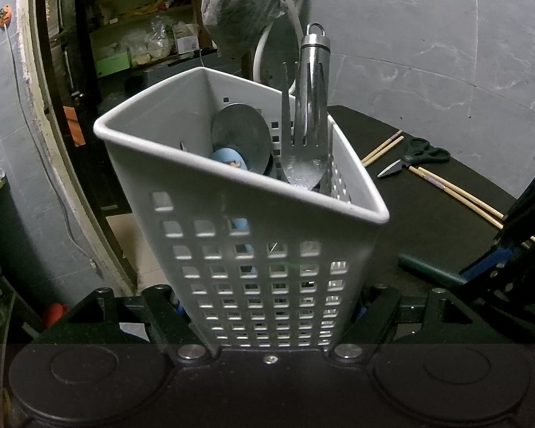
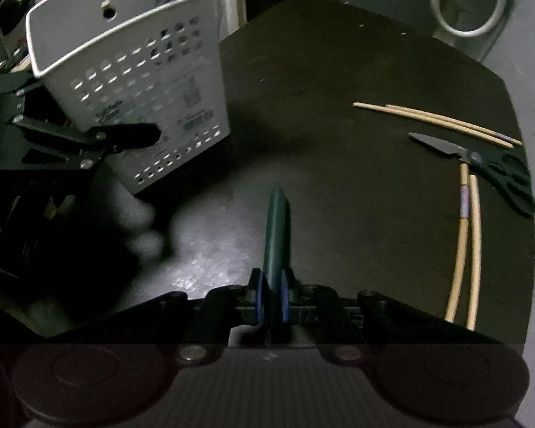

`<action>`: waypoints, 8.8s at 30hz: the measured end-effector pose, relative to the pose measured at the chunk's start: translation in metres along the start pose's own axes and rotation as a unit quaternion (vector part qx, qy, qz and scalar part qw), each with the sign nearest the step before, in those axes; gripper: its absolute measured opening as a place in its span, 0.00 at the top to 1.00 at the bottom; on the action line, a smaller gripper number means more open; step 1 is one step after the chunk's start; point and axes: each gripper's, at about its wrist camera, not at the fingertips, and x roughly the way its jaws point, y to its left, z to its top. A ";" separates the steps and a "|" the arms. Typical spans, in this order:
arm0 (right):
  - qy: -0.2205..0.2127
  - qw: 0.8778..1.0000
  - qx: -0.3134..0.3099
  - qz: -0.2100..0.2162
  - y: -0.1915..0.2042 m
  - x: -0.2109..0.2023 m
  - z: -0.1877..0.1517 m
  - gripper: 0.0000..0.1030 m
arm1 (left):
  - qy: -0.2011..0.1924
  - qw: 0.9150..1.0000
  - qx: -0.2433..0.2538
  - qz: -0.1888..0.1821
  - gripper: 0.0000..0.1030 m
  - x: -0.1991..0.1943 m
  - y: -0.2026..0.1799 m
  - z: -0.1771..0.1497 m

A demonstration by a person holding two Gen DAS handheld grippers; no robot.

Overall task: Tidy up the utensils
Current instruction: 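Lift the green-handled knife with the right gripper, blade hanging down, then carry the knife with the right gripper up over the white caddy, then lower the knife into the caddy and open the right gripper, then move the right gripper to the pair of chopsticks and grasp them, then lift the chopsticks with the right gripper and raise them upright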

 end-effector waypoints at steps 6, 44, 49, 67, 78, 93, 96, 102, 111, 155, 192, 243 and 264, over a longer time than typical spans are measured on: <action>0.001 1.000 0.008 -0.005 0.002 0.008 0.005 0.87 | 0.001 1.000 -0.002 0.002 0.24 0.000 0.000 0.000; -0.251 0.952 0.177 -0.005 -0.034 -0.082 -0.007 0.89 | 0.001 1.000 0.001 -0.001 0.24 0.000 0.000 0.001; -0.279 0.946 0.160 -0.045 -0.014 -0.075 -0.020 0.89 | 0.002 1.000 0.001 0.001 0.24 -0.001 -0.002 0.001; -0.282 0.945 0.159 -0.043 -0.014 -0.077 -0.028 0.89 | 0.002 1.000 0.000 0.005 0.23 -0.002 -0.003 0.000; -0.320 0.936 0.142 -0.036 -0.013 -0.106 -0.004 0.89 | 0.002 1.000 -0.001 0.005 0.23 -0.002 -0.002 0.000; -0.446 0.892 0.049 0.055 0.021 -0.194 0.063 0.89 | 0.001 1.000 -0.006 0.004 0.23 -0.003 -0.001 0.001; -0.451 0.889 0.027 0.073 0.031 -0.191 0.077 0.89 | 0.001 1.000 -0.006 0.004 0.23 -0.003 -0.001 0.001; -0.420 0.902 0.008 0.095 0.047 -0.154 0.096 0.89 | 0.000 1.000 -0.008 0.006 0.23 -0.003 -0.001 0.001; -0.345 0.933 0.019 0.100 0.056 -0.097 0.094 0.88 | 0.000 1.000 -0.010 0.008 0.23 -0.003 -0.004 0.001; -0.126 0.930 0.320 -0.131 -0.117 -0.006 -0.040 0.00 | 0.021 0.999 -0.017 0.037 0.21 0.006 -0.018 0.011; -0.114 0.971 0.181 -0.104 -0.085 0.012 -0.020 0.86 | 0.017 0.999 -0.015 0.030 0.21 0.006 -0.014 0.009; 0.018 0.995 0.093 -0.037 -0.049 0.019 0.020 0.75 | 0.005 1.000 -0.011 0.007 0.22 0.005 -0.004 0.004; 0.006 0.995 0.098 0.002 -0.055 0.008 0.012 0.87 | -0.002 1.000 -0.013 0.003 0.23 0.002 -0.003 0.005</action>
